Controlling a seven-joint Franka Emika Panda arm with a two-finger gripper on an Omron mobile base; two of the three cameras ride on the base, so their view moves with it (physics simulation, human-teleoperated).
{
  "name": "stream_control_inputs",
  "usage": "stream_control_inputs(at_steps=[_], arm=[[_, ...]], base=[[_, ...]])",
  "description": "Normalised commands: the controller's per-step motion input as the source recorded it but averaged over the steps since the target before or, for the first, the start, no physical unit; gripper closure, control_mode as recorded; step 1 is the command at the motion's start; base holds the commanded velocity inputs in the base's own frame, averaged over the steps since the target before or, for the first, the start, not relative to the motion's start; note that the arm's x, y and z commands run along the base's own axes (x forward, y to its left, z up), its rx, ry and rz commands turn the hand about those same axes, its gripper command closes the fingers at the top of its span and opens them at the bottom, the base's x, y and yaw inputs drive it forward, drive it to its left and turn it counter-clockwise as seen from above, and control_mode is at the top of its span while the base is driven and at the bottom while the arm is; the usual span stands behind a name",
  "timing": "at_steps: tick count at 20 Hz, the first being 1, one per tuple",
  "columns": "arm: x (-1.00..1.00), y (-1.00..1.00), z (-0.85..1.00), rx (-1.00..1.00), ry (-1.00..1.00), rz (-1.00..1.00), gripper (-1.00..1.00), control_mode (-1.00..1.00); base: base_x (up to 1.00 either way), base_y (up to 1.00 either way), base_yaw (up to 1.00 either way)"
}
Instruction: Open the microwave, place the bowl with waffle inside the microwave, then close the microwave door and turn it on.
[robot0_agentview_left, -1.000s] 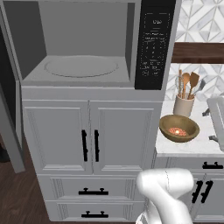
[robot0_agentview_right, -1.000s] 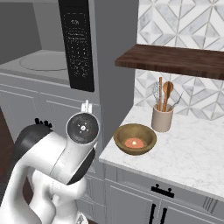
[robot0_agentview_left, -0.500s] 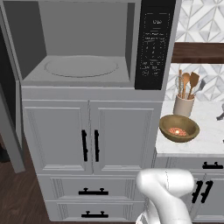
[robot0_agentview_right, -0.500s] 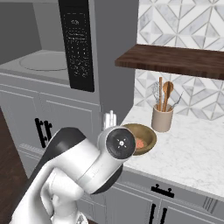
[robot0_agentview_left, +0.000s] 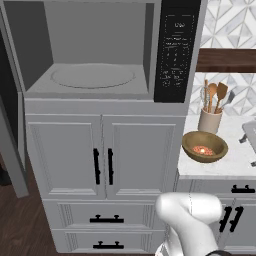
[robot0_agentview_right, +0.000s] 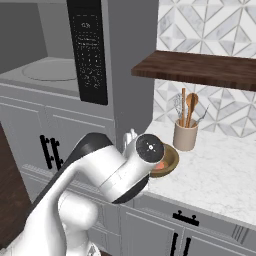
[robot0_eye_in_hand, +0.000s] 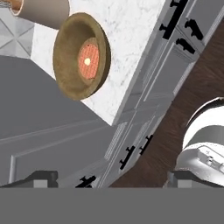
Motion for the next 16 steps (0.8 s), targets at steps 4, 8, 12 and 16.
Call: stream_control_inputs(at_steps=[4,8,12,16], arm=[[0.42,-0.04,-0.38,-0.05,0.04,0.06,-1.00,-1.00],[0.34,-0.23,-0.42,0.00,0.00,0.07,-1.00,-1.00],[0.40,-0.13,-0.36,0.00,0.00,0.07,-1.00,-1.00],[0.45,-0.18,-0.40,0.00,0.00,0.06,-1.00,-1.00]], base=[[0.00,0.00,0.00],[0.00,0.00,0.00],[0.00,0.00,0.00],[0.00,0.00,0.00]])
